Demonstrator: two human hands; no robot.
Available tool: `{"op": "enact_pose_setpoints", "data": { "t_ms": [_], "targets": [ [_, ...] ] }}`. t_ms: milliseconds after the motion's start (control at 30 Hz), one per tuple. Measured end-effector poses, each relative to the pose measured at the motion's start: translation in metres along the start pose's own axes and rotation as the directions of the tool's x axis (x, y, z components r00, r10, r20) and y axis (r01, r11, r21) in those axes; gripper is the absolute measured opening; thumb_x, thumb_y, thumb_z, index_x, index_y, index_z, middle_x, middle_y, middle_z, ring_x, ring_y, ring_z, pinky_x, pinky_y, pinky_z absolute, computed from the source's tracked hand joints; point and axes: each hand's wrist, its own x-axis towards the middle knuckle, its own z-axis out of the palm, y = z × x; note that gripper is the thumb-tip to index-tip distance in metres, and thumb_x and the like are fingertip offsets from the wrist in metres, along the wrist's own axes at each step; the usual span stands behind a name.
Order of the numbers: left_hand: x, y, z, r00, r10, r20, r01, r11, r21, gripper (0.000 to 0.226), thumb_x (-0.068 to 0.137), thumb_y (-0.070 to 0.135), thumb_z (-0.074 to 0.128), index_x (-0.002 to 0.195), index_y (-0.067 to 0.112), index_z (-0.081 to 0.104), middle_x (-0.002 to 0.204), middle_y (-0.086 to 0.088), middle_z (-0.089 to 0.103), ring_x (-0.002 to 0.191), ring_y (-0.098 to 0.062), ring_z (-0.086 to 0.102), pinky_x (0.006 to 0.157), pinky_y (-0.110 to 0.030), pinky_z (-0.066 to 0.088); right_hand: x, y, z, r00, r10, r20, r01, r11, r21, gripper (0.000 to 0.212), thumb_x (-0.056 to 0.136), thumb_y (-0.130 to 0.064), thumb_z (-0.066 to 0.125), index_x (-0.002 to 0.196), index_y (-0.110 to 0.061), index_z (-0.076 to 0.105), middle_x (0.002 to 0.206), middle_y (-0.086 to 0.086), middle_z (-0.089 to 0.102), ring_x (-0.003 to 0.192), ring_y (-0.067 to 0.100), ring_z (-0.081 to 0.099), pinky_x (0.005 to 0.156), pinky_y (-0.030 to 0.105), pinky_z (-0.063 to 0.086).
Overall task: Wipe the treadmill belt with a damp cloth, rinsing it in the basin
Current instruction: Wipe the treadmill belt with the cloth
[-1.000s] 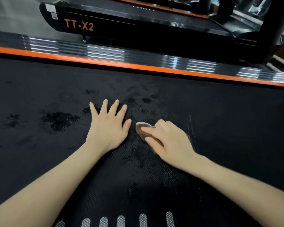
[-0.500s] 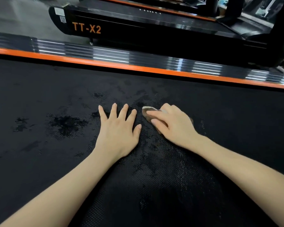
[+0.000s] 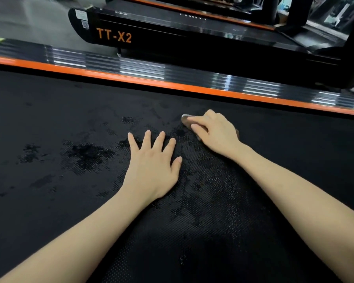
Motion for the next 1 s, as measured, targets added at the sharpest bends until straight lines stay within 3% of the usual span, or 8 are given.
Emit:
{"op": "enact_pose_setpoints", "data": {
  "t_ms": [133,267,333,533,600,767,867,1000],
  "targets": [
    [-0.001,0.000,0.000,1.000,0.006,-0.014,-0.006,1.000,-0.011,0.080,0.081,0.056,-0.007,0.148,0.024,0.025,0.156,-0.006,0.023,0.143,-0.036,0.014,0.111,-0.064,0.002,0.048,0.025,0.010,0.940,0.333,-0.070,-0.338,0.937,-0.092,0.037,0.100,-0.038,0.035,0.129,-0.030,0.055,0.116,0.013,0.052,0.105,0.035,0.049,0.082,0.042,0.042],
    [-0.002,0.000,0.001,1.000,0.011,-0.021,-0.012,1.000,-0.011,0.079,0.082,0.056,-0.005,0.148,0.023,0.025,0.155,-0.007,0.023,0.142,-0.037,0.014,0.111,-0.064,0.003,0.080,0.014,0.020,0.875,0.477,-0.084,-0.484,0.869,-0.105,0.038,0.100,-0.038,0.033,0.122,-0.023,0.059,0.126,0.013,0.048,0.112,0.036,0.046,0.086,0.043,0.041],
    [-0.002,0.000,0.000,1.000,0.011,-0.020,-0.011,1.000,-0.022,0.079,0.082,0.056,-0.004,0.148,0.023,0.026,0.155,-0.008,0.023,0.142,-0.037,0.013,0.111,-0.064,0.003,0.088,-0.001,0.026,0.899,0.433,-0.067,-0.437,0.896,-0.081,0.037,0.100,-0.038,0.033,0.120,-0.024,0.060,0.125,0.012,0.049,0.111,0.035,0.047,0.087,0.042,0.040],
    [-0.001,-0.001,0.000,1.000,0.010,-0.013,-0.011,0.999,-0.037,0.081,0.080,0.056,-0.007,0.148,0.026,0.023,0.156,-0.005,0.020,0.144,-0.034,0.010,0.110,-0.064,0.001,0.087,-0.045,0.034,0.995,0.104,0.008,-0.104,0.994,-0.040,0.036,0.099,-0.041,0.035,0.127,-0.035,0.056,0.122,0.011,0.051,0.112,0.034,0.048,0.088,0.040,0.040],
    [-0.002,-0.003,0.000,1.000,0.011,-0.015,-0.012,0.999,-0.048,0.080,0.080,0.057,-0.007,0.148,0.027,0.023,0.157,-0.003,0.019,0.144,-0.032,0.009,0.110,-0.064,0.001,0.088,-0.017,0.026,0.992,0.124,0.019,-0.122,0.989,-0.078,0.036,0.098,-0.042,0.035,0.127,-0.038,0.055,0.124,0.013,0.051,0.114,0.036,0.048,0.092,0.043,0.042],
    [-0.001,-0.002,0.002,1.000,0.020,-0.015,-0.020,1.000,-0.021,0.079,0.081,0.056,-0.004,0.148,0.025,0.024,0.156,-0.005,0.022,0.143,-0.036,0.012,0.109,-0.065,0.001,0.063,0.072,0.004,0.882,0.465,-0.074,-0.470,0.862,-0.191,0.039,0.099,-0.041,0.033,0.131,-0.032,0.053,0.131,0.017,0.046,0.117,0.041,0.045,0.093,0.046,0.040],
    [0.000,0.000,0.000,1.000,0.015,-0.008,-0.015,1.000,0.005,0.079,0.081,0.055,-0.005,0.148,0.024,0.024,0.155,-0.006,0.023,0.142,-0.037,0.014,0.110,-0.064,0.002,0.063,0.060,0.006,0.884,0.456,-0.100,-0.467,0.867,-0.175,0.038,0.100,-0.039,0.034,0.129,-0.027,0.055,0.128,0.016,0.046,0.113,0.039,0.045,0.090,0.046,0.041],
    [-0.001,0.001,-0.002,1.000,0.010,0.011,-0.010,1.000,0.012,0.078,0.082,0.055,-0.005,0.148,0.025,0.023,0.156,-0.005,0.021,0.143,-0.036,0.013,0.110,-0.064,0.002,0.043,0.028,0.008,0.956,0.286,-0.063,-0.291,0.952,-0.098,0.036,0.099,-0.039,0.036,0.128,-0.031,0.055,0.117,0.015,0.051,0.106,0.039,0.050,0.084,0.043,0.044]
  ]
}}
